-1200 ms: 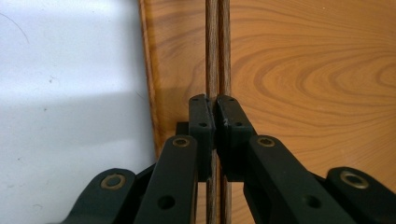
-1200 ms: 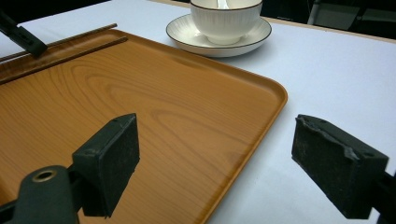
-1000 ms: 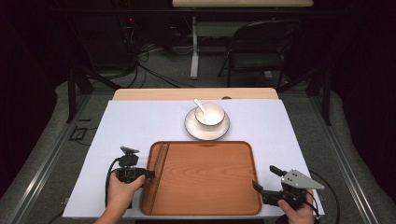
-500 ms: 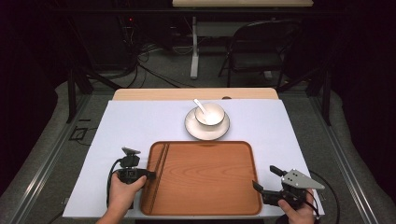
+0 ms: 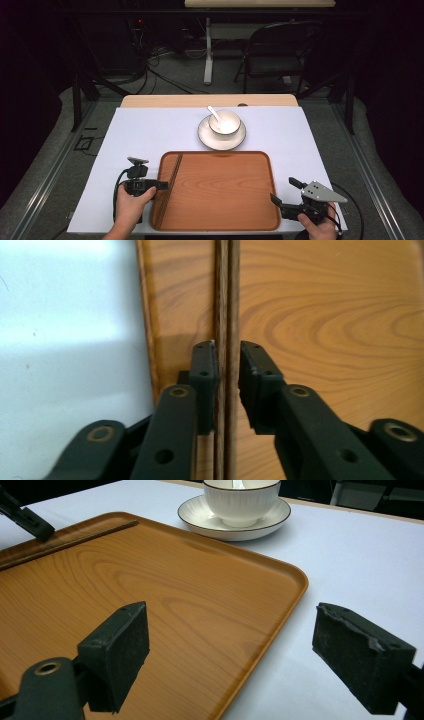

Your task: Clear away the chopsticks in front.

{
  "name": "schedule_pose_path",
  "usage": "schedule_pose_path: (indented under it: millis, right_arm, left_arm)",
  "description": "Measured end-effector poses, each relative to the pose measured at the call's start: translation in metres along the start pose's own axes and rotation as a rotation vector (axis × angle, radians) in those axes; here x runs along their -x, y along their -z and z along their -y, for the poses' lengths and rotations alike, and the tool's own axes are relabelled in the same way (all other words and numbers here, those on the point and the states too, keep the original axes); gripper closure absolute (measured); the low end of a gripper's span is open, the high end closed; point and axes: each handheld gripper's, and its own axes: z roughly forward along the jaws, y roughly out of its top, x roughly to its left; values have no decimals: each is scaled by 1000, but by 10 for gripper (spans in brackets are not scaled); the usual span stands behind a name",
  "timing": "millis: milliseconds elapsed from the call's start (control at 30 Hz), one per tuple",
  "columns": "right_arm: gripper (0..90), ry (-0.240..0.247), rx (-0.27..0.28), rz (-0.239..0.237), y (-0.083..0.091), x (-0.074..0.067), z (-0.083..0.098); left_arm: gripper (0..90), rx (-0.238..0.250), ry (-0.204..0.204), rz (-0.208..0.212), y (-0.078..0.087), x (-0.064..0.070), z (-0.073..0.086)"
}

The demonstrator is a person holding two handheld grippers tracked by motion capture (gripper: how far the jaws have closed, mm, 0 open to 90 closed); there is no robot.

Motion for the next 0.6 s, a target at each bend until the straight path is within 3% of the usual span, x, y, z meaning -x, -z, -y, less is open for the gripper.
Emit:
schedule_pose_path:
  millis: [100,267,300,333,500,600]
  right_arm:
    - [147,0,0,0,0,0,0]
    - [147,-1,-5,3,0,0,0]
    - [147,-3,-6,2,0,0,0]
    - [147,-3,-5,3,0,0,0]
    - [147,-7,-4,4,-1,1,0]
    - [147,-4,-6,4,0,0,0]
  left_arm:
    - [689,41,-15,17,8,0,-1]
    - [621,118,-40,3,21,-2,-1]
    - [607,134,-56,-1,23,-3,-1]
    - [589,185,-93,-9,25,-5,2]
    - [504,326,-179,-62,31,-12,11]
    - [457,382,-230,-97,32,-19,18]
